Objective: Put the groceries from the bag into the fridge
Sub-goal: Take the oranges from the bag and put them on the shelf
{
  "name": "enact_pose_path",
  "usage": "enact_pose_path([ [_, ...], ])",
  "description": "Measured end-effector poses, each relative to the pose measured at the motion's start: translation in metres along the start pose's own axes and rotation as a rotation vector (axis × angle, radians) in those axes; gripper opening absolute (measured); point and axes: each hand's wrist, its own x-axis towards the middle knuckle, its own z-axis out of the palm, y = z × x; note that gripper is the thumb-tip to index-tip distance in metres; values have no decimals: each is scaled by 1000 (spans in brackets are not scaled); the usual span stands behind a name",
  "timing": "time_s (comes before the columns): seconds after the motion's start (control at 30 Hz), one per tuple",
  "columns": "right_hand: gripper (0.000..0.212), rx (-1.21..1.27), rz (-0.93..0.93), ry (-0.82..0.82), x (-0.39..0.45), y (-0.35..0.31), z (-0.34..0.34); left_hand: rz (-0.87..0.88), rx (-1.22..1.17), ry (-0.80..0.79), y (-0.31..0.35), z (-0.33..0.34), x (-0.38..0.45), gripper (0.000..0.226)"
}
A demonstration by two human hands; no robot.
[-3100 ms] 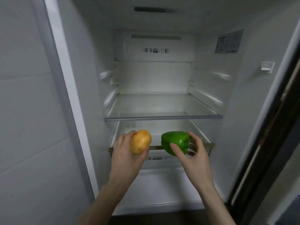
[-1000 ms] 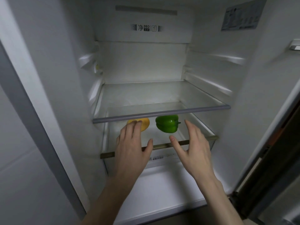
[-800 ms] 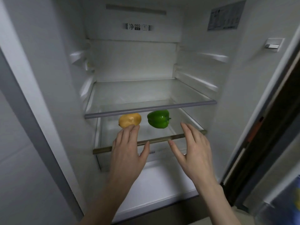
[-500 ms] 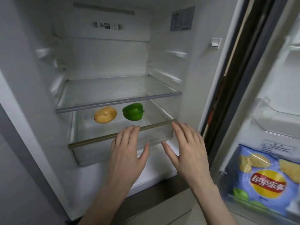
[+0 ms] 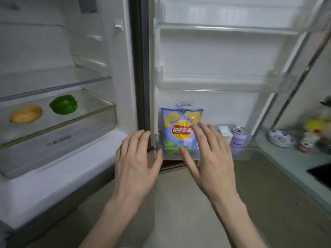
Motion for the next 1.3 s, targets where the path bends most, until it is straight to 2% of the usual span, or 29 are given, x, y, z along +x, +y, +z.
enact_pose_path([
  [0.27,62,-302,276,-7,-131,98,-142,184,-224,-144,160,37,-71,56],
  [0.53,62,-547,548,52,-238,172,-258,508,-454,-293,318,64,-135,53],
  [0.67,63,-640,680,72,-284,204,-298,651,-558,-356,385,84,-165,53],
  [1.0,64,-869,939,118,-360,277,-384,857,-763,-535,541,135,-220,54],
  [1.3,65,-1013,1161,164,-412,340,-432,1052,-914,-671,665,180,-263,53],
])
